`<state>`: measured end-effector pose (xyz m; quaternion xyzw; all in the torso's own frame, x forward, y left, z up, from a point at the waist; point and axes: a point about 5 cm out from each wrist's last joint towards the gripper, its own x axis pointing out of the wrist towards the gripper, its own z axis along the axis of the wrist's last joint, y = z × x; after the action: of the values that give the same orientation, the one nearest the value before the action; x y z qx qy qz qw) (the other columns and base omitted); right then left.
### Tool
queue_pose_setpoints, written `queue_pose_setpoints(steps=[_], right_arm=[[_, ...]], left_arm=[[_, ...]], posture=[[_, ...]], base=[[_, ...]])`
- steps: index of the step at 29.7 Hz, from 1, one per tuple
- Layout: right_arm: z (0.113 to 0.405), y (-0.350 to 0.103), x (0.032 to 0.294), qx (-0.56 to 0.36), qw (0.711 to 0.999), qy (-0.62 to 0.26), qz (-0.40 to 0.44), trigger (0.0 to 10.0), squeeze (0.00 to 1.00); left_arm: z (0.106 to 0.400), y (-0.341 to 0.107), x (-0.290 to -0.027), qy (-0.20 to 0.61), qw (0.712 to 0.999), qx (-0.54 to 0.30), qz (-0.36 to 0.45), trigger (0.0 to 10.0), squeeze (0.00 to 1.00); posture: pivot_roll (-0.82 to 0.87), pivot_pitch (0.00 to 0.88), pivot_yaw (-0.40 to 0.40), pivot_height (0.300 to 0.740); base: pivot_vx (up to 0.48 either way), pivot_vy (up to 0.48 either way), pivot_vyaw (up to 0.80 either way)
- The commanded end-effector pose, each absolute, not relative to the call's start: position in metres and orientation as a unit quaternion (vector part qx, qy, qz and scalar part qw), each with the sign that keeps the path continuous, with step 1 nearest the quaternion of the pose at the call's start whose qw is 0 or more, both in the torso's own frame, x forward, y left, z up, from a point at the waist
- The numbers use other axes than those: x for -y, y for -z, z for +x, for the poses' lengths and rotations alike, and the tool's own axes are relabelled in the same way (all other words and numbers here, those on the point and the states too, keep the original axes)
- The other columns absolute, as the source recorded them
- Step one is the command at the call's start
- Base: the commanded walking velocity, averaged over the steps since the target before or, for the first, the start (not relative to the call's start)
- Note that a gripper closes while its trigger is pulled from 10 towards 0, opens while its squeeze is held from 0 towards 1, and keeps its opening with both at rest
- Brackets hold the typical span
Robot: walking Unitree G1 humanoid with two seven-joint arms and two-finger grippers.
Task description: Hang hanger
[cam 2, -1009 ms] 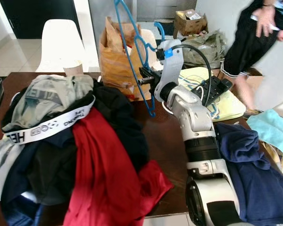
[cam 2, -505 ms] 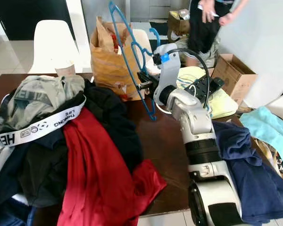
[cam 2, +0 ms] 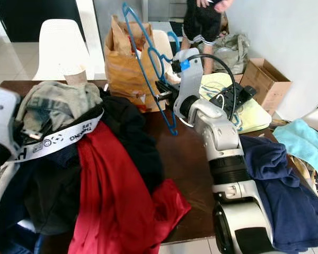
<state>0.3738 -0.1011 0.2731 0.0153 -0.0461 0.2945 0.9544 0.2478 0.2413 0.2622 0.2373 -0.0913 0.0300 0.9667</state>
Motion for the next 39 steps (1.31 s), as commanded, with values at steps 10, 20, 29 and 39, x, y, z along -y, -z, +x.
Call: queue_pose_setpoints(steps=[10,20,29,39], right_arm=[[0.372,-0.278,0.105,0.053,0.956,-0.289,0.005,10.0,0.0],[0.373,-0.279,0.105,0.055,0.957,-0.285,0.0,10.0,0.0],[0.373,-0.279,0.107,0.057,0.958,-0.28,-0.001,10.0,0.0],[0.372,-0.282,0.107,0.07,0.959,-0.275,0.006,10.0,0.0]], left_arm=[[0.246,-0.269,-0.233,-0.018,0.956,0.108,0.272,10.0,0.0],[0.247,-0.269,-0.248,-0.077,0.931,0.111,0.339,10.0,0.0],[0.255,-0.276,-0.243,-0.081,0.911,0.145,0.377,0.0,0.0],[0.267,-0.285,-0.234,-0.077,0.897,0.175,0.399,0.0,0.0]], posture=[[0.04,0.097,-0.036,0.74],[0.04,0.095,-0.035,0.74],[0.03,0.097,-0.035,0.74],[0.02,0.097,-0.03,0.74]], base=[[0.0,0.0,0.0],[0.0,0.0,0.0],[0.0,0.0,0.0],[0.0,0.0,0.0]])
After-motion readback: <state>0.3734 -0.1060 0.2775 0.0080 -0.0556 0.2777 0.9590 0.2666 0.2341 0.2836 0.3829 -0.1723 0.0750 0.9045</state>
